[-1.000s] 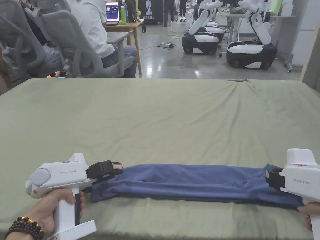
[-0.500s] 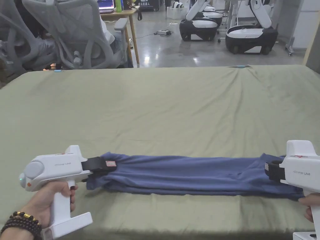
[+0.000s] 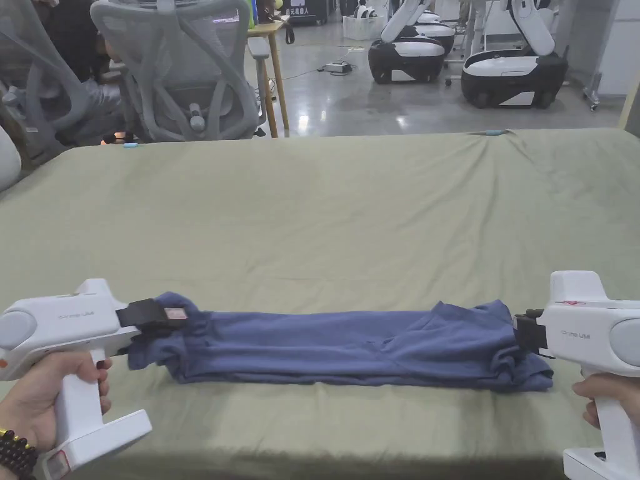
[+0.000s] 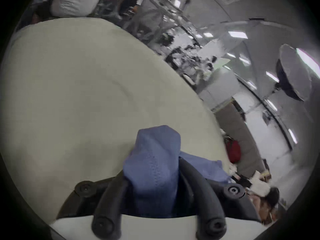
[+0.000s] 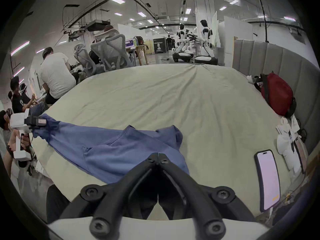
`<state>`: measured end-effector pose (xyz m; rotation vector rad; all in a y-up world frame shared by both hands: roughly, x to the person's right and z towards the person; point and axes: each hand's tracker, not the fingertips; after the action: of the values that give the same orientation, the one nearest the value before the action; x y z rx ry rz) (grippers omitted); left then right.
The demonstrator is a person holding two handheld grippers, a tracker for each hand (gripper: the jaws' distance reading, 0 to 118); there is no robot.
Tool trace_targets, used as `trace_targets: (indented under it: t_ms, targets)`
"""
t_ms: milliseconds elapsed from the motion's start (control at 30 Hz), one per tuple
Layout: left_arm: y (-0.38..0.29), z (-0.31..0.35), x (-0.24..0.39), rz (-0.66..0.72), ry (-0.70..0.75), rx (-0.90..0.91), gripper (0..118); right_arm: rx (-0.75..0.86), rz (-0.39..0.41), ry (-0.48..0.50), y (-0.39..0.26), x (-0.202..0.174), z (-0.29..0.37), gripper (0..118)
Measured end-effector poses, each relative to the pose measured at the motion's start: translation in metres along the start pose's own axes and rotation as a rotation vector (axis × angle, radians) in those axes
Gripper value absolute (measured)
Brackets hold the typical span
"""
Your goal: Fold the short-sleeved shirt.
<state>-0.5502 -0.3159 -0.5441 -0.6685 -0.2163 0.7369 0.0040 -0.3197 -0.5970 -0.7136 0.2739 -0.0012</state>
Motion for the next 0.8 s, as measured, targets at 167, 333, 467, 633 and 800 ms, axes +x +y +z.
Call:
trace_targets:
  t_ms: [167, 333, 467, 633, 800]
  targets:
    - [-0.02, -0.053, 0.075, -0.092, -0.244, -0.099, 15, 0.007, -0.005, 0.018, 0.002, 0.0, -0.002, 0]
    - [-0.057, -0.154, 0.116, -0.112, -0.192, -0.272, 15, 0.011, -0.005, 0.008, 0.0, 0.011, 0.004, 0]
    - [-0.077, -0.202, 0.113, -0.148, -0.066, -0.336, 29, 0.019, -0.038, -0.003, 0.0, 0.027, 0.01, 0]
    - [-0.06, -0.176, 0.124, -0.101, -0.214, -0.257, 100, 0.026, -0.041, -0.01, 0.0, 0.033, 0.011, 0]
    - [-0.035, -0.121, 0.114, -0.152, -0.192, -0.054, 115, 0.033, -0.05, 0.02, -0.003, 0.027, 0.006, 0]
